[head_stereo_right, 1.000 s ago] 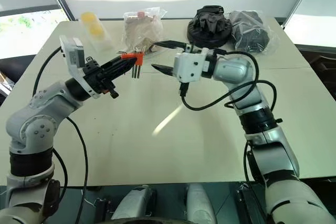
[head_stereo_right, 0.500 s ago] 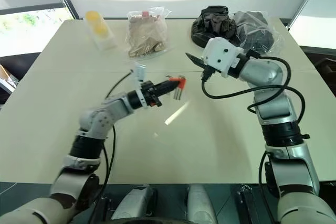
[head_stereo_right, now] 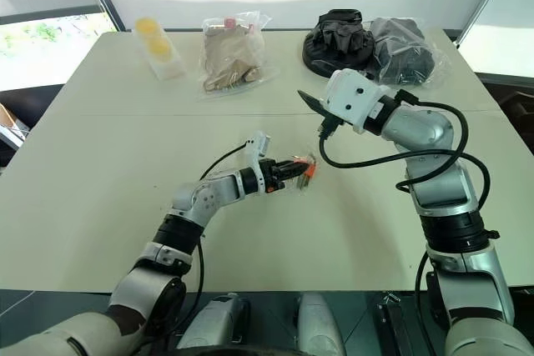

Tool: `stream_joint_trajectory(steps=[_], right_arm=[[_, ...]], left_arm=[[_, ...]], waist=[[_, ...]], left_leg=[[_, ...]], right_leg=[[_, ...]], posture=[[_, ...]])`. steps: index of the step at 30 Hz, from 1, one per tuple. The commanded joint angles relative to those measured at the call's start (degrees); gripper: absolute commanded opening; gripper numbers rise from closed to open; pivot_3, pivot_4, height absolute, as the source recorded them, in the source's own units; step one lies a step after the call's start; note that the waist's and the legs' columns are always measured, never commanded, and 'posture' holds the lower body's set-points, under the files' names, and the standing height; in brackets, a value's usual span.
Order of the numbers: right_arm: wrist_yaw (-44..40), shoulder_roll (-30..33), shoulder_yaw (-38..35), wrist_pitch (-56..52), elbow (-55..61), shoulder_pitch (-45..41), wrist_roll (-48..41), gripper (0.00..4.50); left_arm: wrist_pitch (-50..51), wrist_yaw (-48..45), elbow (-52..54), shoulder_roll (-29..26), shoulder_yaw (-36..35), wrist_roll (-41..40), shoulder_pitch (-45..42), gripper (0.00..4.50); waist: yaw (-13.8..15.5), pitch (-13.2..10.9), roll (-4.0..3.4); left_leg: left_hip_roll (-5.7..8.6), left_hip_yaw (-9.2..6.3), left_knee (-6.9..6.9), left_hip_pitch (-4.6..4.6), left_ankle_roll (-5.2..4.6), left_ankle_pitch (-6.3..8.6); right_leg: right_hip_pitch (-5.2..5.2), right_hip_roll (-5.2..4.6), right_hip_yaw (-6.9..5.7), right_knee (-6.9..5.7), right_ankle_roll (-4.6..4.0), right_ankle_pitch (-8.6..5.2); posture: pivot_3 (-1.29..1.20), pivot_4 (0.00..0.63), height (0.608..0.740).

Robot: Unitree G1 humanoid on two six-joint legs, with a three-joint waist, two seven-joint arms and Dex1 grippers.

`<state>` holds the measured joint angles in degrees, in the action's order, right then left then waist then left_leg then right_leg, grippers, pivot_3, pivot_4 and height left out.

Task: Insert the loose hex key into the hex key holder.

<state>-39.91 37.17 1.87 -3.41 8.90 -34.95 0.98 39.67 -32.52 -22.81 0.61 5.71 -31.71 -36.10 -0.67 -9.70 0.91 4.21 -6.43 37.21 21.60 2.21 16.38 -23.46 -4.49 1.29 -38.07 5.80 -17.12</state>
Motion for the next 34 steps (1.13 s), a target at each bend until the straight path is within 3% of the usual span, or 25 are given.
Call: stream_joint_trajectory(steps=[1,3,10,15,23,34], right_arm=[[0.27,-0.47,0.00,0.90,1.09,-1.69,-0.21,2.58],[0.09,-0.55,0.33,1.23,0.53,-1.98,-0.20,2.58],[-2.33,0.36,1.59,3.23,-2.29,-2.42,-0.20,2.58],[-11.78,5.28,3.70,4.08,-4.48,-0.49,-1.56,2.58],[-29.42,14.52,2.50,-6.70,-2.89,1.00,-11.92,2.58],[-41.94,23.85,2.78,-9.42,-8.40,-4.59,-13.22,2.58]], left_arm=[[1.36,0.89,2.88,-1.79,-0.26,1.95,2.26,3.58],[0.76,0.84,5.16,-3.32,0.20,3.15,3.26,4.46],[-3.66,-0.20,11.08,-9.07,0.53,6.72,4.09,4.46],[-5.02,-4.19,16.35,-15.42,0.39,7.88,2.99,4.46],[4.15,-11.70,32.37,-28.75,-4.93,0.61,2.02,4.46],[18.01,-16.75,52.04,-46.06,-17.01,-15.48,11.18,4.46]], waist=[[-0.08,0.00,0.00],[-0.35,0.00,0.00],[-0.33,0.01,-0.02],[0.01,0.01,-0.01],[-0.23,-0.03,-0.01],[-0.08,-0.10,-0.06]], left_leg=[[0.00,0.00,0.00,-0.03,0.00,0.00],[-0.01,0.02,0.00,-0.11,0.00,0.00],[-0.07,0.03,-0.02,-0.16,0.03,-0.01],[-0.04,0.01,-0.02,-0.08,0.02,-0.01],[-0.02,-0.04,-0.03,0.03,-0.03,0.02],[-0.06,-0.02,-0.05,0.01,-0.10,0.07]], right_leg=[[0.02,0.00,0.00,0.00,0.00,0.00],[0.06,0.01,0.02,-0.01,0.00,0.00],[0.07,0.06,0.04,-0.05,0.00,0.00],[0.03,0.04,0.02,-0.03,0.00,0.00],[0.02,-0.04,0.01,0.10,0.00,0.00],[0.04,-0.05,0.02,0.13,0.00,0.00]], posture=[[0.00,0.150,0.740],[0.00,0.150,0.740],[0.00,0.150,0.740],[0.00,0.150,0.740],[0.00,0.150,0.740],[0.00,0.150,0.740]])
